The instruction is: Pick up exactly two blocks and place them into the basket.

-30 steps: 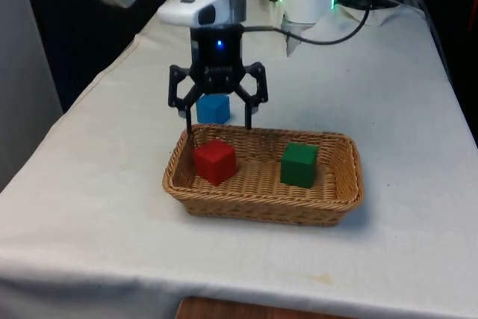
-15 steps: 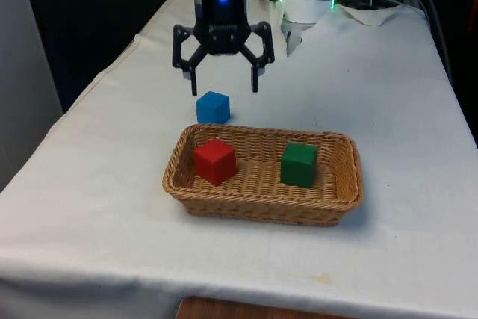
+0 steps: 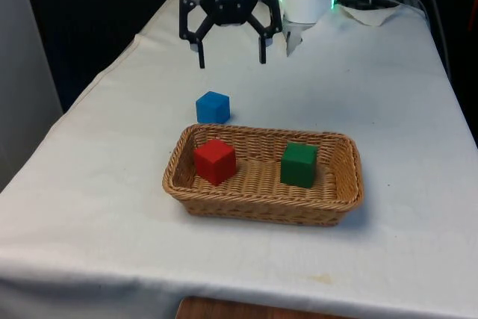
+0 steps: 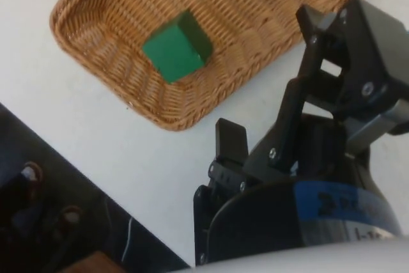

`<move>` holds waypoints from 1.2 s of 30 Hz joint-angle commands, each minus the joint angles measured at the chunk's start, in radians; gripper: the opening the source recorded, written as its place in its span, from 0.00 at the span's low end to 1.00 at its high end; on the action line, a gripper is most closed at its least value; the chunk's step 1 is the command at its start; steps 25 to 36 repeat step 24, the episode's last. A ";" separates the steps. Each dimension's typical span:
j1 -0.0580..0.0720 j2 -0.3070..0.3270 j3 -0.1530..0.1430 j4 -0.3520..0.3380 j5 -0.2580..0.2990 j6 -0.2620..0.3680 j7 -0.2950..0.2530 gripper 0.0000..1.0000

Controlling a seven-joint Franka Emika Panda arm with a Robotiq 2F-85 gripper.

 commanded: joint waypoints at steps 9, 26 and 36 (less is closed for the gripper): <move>0.056 -0.077 -0.029 -0.055 -0.076 0.019 0.036 1.00; 0.085 -0.112 0.000 -0.040 -0.129 0.015 0.105 1.00; 0.085 -0.112 0.000 -0.040 -0.129 0.015 0.105 1.00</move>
